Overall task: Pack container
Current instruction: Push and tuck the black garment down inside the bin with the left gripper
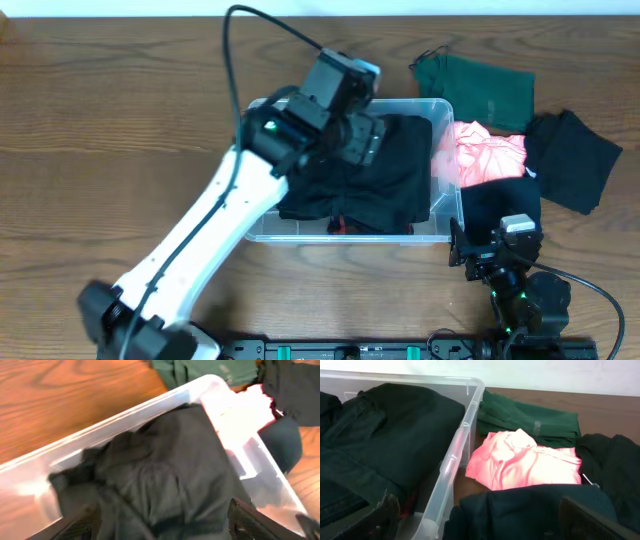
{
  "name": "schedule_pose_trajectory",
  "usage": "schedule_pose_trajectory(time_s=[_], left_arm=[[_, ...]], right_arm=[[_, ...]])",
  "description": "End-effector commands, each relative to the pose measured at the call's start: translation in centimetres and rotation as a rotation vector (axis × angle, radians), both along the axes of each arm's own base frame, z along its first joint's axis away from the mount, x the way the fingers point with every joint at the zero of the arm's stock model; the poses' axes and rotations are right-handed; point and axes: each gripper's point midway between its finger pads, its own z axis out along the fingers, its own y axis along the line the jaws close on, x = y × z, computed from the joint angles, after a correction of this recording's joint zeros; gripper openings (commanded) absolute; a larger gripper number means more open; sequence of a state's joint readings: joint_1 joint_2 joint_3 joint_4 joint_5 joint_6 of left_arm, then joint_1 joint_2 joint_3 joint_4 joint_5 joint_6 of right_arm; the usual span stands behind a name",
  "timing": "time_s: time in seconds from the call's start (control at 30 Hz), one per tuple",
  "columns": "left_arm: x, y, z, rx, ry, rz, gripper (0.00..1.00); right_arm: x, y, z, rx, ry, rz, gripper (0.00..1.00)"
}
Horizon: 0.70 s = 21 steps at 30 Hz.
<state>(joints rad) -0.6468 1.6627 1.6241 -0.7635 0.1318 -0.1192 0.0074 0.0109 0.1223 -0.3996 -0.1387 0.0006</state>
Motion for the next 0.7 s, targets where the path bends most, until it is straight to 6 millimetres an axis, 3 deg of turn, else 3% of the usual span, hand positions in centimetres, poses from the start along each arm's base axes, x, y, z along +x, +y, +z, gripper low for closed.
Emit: schedule_pose_trajectory(time_s=[0.0, 0.2, 0.4, 0.47, 0.53, 0.67], left_arm=[[0.5, -1.9, -5.0, 0.064, 0.064, -0.074, 0.81], [2.5, -3.1, -14.6, 0.163, 0.173, -0.097, 0.81], [0.4, -1.5, -24.2, 0.301, 0.392, -0.092, 0.81], [-0.1, -0.7, -25.3, 0.322, 0.436, -0.074, 0.81], [0.1, -0.1, -25.0, 0.321, 0.448, -0.051, 0.81], [1.0, 0.6, -21.1, 0.268, 0.427, -0.006, 0.81]], right_arm=[[-0.1, -0.1, -0.2, 0.006, 0.008, -0.008, 0.99], [-0.1, -0.1, -0.2, 0.006, 0.008, -0.008, 0.99], [-0.1, -0.1, -0.2, 0.006, 0.008, -0.008, 0.99], [-0.1, -0.1, -0.2, 0.006, 0.008, -0.008, 0.99], [-0.1, -0.1, -0.2, 0.006, 0.008, -0.008, 0.99], [-0.1, -0.1, -0.2, 0.006, 0.008, -0.008, 0.99]])
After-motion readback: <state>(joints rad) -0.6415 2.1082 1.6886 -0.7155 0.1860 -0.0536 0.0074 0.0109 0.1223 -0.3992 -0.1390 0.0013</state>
